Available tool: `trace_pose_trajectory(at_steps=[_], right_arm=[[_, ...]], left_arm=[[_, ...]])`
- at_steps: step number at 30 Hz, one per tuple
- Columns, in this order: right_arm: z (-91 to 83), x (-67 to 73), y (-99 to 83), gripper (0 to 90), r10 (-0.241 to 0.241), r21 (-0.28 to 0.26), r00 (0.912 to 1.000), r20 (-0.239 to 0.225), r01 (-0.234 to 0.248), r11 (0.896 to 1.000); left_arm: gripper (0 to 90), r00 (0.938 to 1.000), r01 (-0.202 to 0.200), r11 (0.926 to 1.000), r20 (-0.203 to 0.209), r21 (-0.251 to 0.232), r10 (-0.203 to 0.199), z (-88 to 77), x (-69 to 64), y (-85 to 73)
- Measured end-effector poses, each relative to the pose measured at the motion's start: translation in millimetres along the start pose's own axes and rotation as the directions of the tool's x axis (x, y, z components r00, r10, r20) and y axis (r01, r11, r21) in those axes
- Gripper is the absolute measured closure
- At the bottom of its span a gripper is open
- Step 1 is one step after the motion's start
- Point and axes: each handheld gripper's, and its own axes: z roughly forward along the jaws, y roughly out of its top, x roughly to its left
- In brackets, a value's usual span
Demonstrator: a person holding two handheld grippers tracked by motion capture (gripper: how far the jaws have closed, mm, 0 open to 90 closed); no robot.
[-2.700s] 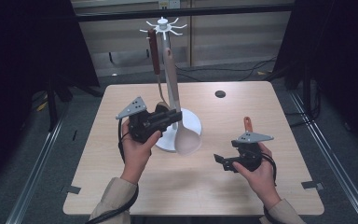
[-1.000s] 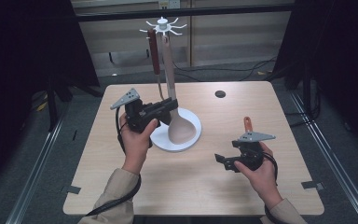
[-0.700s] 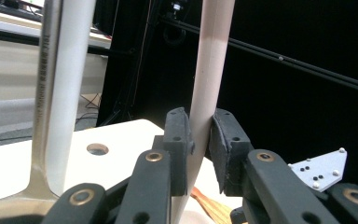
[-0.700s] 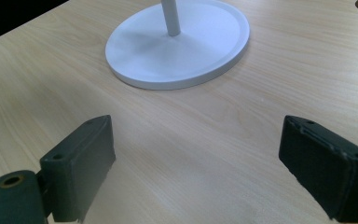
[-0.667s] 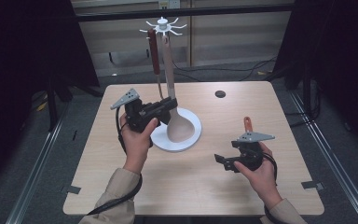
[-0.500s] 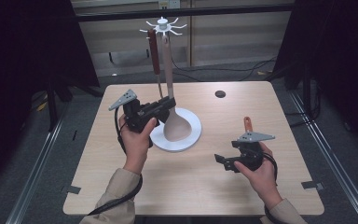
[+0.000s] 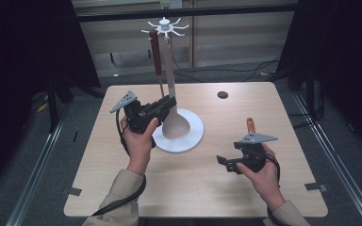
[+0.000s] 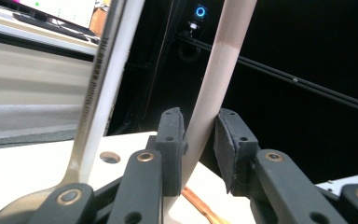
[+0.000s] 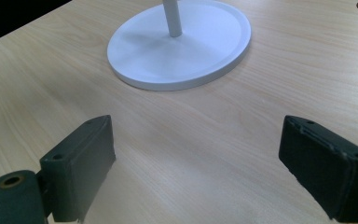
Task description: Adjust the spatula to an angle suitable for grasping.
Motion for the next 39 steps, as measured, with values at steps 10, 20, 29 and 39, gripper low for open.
trace_pose_trajectory(at_steps=[10, 20, 29, 39], right_arm=[[-0.8, 0.0, 0.6, 9.7, -0.006, -0.003, 1.0, 0.0, 0.006, 1.0], [-3.3, -1.8, 1.1, 9.7, -0.005, -0.011, 1.0, 0.008, 0.005, 1.0], [-4.4, -1.9, 1.1, 9.7, -0.001, -0.012, 0.9999, 0.014, 0.001, 1.0], [-4.8, -1.7, 1.2, 9.7, -0.002, -0.013, 0.9999, 0.015, 0.002, 1.0]], left_arm=[[65.1, 0.9993, -0.02, 0.9997, -0.033, -0.011, 0.019, 7.0, 0.2, -2.2], [58.3, 0.9951, -0.078, 0.9969, -0.061, -0.002, 0.078, 6.5, -5.1, -1.8], [57.6, 0.9893, -0.133, 0.9911, -0.061, -0.002, 0.133, 2.2, -11.3, 2.3], [62.1, 0.979, -0.187, 0.9799, -0.095, -0.069, 0.18, -10.1, -20.1, 18.1]])
